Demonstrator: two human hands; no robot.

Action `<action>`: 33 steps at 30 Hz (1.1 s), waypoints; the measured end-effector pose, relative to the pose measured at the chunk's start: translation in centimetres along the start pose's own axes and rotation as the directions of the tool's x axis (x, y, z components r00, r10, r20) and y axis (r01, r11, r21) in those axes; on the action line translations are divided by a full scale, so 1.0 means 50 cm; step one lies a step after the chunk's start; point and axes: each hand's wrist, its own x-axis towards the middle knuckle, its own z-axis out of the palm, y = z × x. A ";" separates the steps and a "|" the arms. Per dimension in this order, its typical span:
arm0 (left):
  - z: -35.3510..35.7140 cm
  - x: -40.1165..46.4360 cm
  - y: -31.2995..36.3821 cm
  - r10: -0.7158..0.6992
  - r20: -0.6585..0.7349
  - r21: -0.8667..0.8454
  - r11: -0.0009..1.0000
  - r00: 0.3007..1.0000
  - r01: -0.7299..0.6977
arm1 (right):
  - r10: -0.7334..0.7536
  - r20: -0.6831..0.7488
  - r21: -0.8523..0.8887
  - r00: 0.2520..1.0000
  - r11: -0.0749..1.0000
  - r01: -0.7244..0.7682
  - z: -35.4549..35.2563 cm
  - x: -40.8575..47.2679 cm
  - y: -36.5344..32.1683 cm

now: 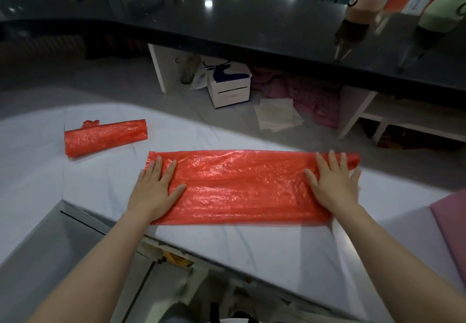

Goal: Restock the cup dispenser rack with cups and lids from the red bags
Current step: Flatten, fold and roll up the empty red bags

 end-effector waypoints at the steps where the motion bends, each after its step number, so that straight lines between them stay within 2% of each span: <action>1: -0.001 -0.001 0.000 -0.001 -0.001 -0.005 1.000 1.000 0.001 | -0.033 -0.052 -0.003 0.998 0.999 0.033 -0.012 -0.011 -0.015; 4: -0.005 -0.002 0.002 0.006 -0.001 -0.030 1.000 1.000 -0.006 | -0.144 -0.151 -0.007 0.978 0.989 0.145 -0.037 -0.054 -0.080; 8: -0.010 -0.014 0.001 -0.062 -0.034 -0.199 0.979 0.998 0.054 | -0.265 -0.111 0.045 0.958 0.961 0.272 -0.018 -0.148 -0.217; 12: -0.029 -0.020 -0.007 -0.141 0.038 -0.423 0.895 0.989 0.144 | -0.269 -0.079 0.138 0.960 0.951 0.278 0.027 -0.273 -0.362; 15: -0.045 -0.031 -0.038 -0.093 0.089 -0.588 0.799 0.992 0.127 | -0.278 -0.016 0.148 0.960 0.949 0.278 0.061 -0.332 -0.440; 17: -0.054 -0.051 -0.068 0.008 0.091 -0.627 0.777 0.996 0.051 | -0.248 0.048 0.145 0.968 0.960 0.239 0.087 -0.354 -0.466; 22: -0.059 -0.124 -0.141 0.268 -0.033 -0.427 0.868 0.963 -0.256 | -0.146 0.042 0.102 0.988 0.985 0.141 0.127 -0.398 -0.462; 25: -0.060 -0.140 -0.176 0.395 -0.090 -0.321 0.858 0.914 -0.402 | -0.053 0.024 0.122 0.998 0.991 0.050 0.117 -0.409 -0.433; 28: -0.068 -0.133 -0.191 0.534 -0.091 -0.225 0.811 0.841 -0.539 | -0.011 0.047 0.072 0.999 0.997 0.008 0.099 -0.412 -0.409; 31: -0.068 -0.129 -0.192 0.578 -0.082 0.059 0.816 0.812 -0.575 | -0.042 0.014 -0.004 0.999 0.999 0.042 0.081 -0.423 -0.421; 33: -0.071 -0.134 -0.185 0.566 -0.099 0.127 0.823 0.818 -0.554 | -0.187 -0.041 -0.033 0.982 0.982 0.185 0.076 -0.441 -0.454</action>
